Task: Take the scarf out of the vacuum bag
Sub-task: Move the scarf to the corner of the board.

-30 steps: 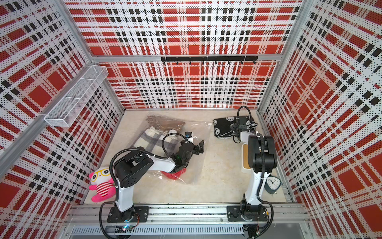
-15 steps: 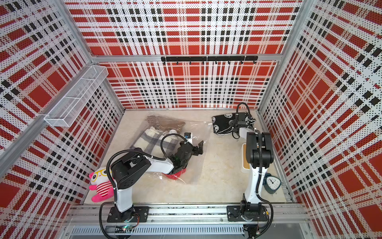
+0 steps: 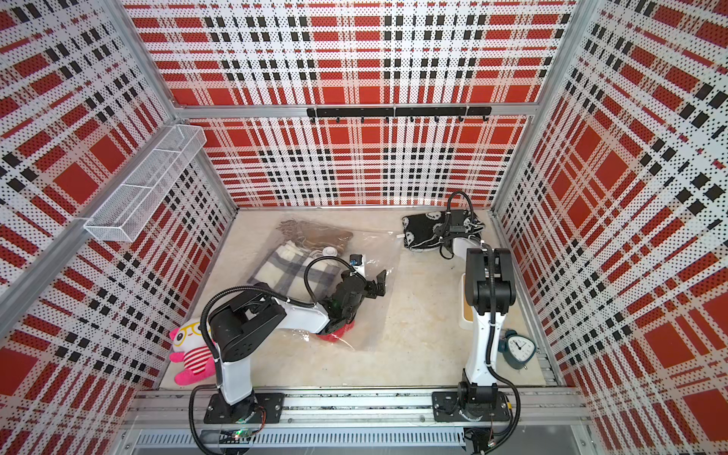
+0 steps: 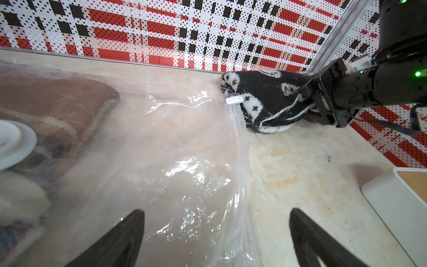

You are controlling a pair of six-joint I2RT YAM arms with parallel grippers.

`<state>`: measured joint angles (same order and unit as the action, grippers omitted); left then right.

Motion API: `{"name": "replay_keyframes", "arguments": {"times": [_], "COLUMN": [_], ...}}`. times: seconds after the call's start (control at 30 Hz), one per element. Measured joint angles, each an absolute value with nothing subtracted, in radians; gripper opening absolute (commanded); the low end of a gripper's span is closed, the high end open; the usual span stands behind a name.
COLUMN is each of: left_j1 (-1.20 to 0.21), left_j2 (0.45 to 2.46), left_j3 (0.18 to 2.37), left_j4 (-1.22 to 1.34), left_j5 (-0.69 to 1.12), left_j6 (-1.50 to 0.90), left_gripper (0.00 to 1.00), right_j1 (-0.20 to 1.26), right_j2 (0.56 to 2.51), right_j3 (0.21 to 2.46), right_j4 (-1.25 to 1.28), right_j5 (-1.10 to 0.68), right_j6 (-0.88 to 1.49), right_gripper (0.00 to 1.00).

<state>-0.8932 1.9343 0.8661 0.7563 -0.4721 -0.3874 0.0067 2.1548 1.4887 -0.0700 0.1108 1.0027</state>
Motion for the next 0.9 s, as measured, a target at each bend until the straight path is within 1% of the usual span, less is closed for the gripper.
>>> {"name": "replay_keyframes", "arguments": {"times": [0.03,0.1,0.23,0.43,0.6,0.73,0.9], "left_j1": [-0.894,-0.894,-0.899,-0.924,-0.937,-0.977,-1.026], "left_j2": [1.932,1.919,1.890,1.822,1.764,1.739,1.699], "left_j3": [0.861,0.844,0.824,0.785,0.739,0.736,0.736], "left_j4": [0.757,0.759,0.760,0.764,0.761,0.731,0.663], "left_j5": [-0.472,-0.474,-0.481,-0.493,-0.478,-0.492,-0.488], "left_j6": [-0.387,-0.387,-0.387,-0.387,-0.363,-0.348,-0.350], "left_gripper": [0.98,0.98,0.98,0.99,1.00,0.99,0.98], "right_j1": [0.012,0.027,0.050,0.070,0.093,0.118,0.125], "right_j2": [2.149,2.107,1.990,1.811,1.621,1.434,1.295], "right_j3": [1.481,1.430,1.319,1.177,0.994,0.833,0.759], "right_j4": [-0.071,-0.063,-0.049,0.038,0.123,0.180,0.181], "right_j5": [0.121,0.147,0.162,0.170,0.174,0.115,-0.030], "right_j6": [0.994,0.979,0.957,0.931,0.891,0.839,0.775], "right_gripper": [0.84,0.99,1.00,1.00,1.00,1.00,1.00]}}
